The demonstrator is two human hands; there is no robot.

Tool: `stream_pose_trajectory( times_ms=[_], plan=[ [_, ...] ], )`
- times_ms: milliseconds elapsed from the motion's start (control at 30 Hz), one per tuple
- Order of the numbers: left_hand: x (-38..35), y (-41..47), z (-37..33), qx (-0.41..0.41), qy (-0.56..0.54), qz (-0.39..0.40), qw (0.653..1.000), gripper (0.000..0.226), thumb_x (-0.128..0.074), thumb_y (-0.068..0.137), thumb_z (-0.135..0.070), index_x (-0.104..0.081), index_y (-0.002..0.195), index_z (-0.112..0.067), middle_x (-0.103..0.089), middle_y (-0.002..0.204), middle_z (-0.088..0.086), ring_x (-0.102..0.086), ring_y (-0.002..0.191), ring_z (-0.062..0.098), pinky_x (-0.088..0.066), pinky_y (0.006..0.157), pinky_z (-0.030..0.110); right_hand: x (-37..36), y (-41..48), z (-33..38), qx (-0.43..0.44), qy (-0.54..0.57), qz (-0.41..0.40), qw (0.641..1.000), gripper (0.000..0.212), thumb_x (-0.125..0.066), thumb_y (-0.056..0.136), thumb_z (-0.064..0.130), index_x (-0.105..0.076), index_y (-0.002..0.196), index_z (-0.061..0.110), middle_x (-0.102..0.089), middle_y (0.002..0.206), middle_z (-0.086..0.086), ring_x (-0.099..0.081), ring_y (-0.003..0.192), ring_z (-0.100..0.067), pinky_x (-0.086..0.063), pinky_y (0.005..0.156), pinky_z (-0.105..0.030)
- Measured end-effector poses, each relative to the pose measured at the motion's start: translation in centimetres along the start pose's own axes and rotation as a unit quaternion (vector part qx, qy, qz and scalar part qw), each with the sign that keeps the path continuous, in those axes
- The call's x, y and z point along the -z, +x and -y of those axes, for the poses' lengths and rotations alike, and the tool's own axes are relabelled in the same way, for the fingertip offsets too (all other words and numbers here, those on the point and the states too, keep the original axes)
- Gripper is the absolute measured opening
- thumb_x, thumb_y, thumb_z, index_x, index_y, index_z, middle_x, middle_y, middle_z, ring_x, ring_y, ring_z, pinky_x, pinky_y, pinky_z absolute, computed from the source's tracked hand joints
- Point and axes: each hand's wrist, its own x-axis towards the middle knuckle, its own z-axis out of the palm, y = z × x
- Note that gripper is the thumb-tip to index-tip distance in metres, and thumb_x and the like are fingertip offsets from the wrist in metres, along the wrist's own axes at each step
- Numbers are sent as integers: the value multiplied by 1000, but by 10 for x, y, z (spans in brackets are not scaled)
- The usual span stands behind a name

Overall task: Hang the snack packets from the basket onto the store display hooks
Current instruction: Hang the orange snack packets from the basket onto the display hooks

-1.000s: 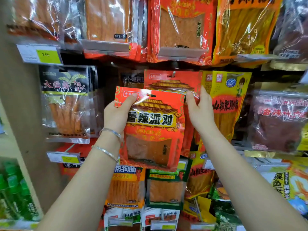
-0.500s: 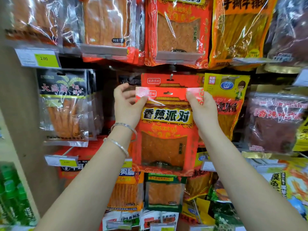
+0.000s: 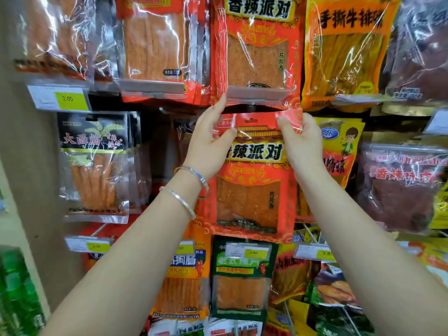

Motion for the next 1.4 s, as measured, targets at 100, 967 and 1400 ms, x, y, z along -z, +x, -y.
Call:
stream_pose_trajectory(
  times_ms=[100,967,1400],
  plan=[
    [1,-1,3,1,-20,3,1000,64,-54,89,-8,-31,143,-32,-37,146,-4,-41,130,8,-36,108,30,-5,4,-3,-2,-10,-1,1000,23,-56,91,32,-60,93,9,-64,91,-5,-58,86,-16,-44,78,-35],
    [-12,-116,84,105,169,113,973,30,-64,83,-15,-64,113,-22,-31,146,12,-26,138,22,-14,107,17,14,-140,-76,-42,-270,51,961,49,-68,82,18,-53,128,11,-41,136,-16,-36,130,-29,-24,104,-27],
    [63,-425,132,522,58,271,807,19,-52,92,-2,-60,108,1,-55,94,11,-50,87,18,-42,79,25,83,-455,-109,-543,-162,190,802,21,-58,89,3,-56,110,1,-58,85,-13,-56,72,-26,-49,64,-23]
  ],
)
